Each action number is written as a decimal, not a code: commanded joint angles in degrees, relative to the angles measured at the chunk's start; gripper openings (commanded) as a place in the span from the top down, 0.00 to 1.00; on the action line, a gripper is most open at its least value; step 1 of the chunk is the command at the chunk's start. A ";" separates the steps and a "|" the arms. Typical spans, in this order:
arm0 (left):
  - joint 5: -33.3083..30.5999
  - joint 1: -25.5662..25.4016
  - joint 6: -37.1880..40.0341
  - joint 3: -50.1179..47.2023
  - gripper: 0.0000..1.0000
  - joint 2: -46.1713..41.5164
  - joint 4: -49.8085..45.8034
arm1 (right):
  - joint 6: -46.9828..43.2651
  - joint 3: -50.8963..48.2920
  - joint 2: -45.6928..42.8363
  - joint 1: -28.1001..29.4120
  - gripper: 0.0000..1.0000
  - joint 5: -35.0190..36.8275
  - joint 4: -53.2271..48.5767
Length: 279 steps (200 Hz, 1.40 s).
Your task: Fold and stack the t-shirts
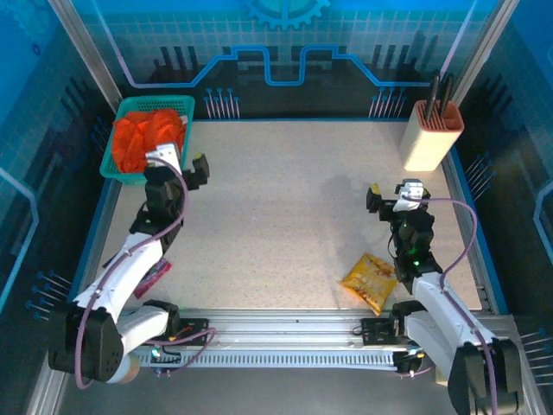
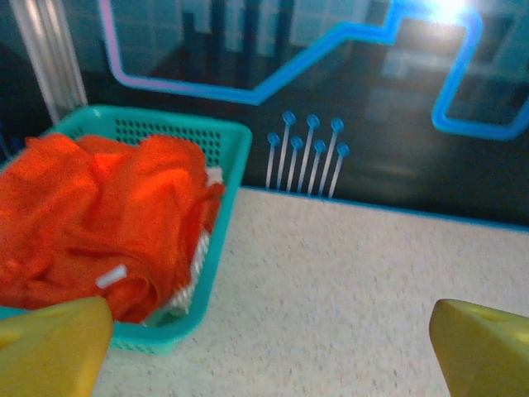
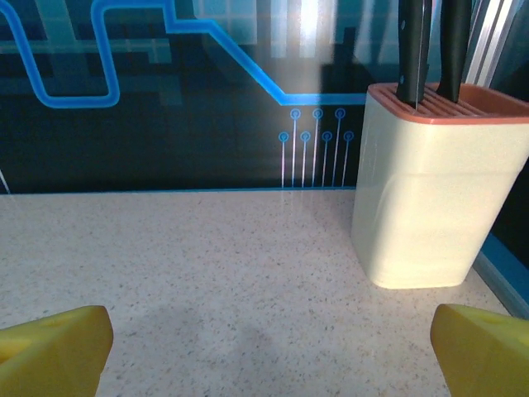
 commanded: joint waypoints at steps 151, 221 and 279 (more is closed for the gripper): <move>11.94 22.07 -15.43 68.33 0.32 58.53 -53.62 | 8.98 33.35 13.55 2.29 0.02 -10.22 -59.81; 15.39 23.94 -18.71 78.41 0.36 71.40 -60.29 | 9.33 34.56 15.66 2.57 0.03 -10.87 -60.35; 18.56 24.12 -20.84 76.45 0.68 69.88 -58.03 | 8.59 35.74 15.62 2.75 0.03 -10.97 -61.58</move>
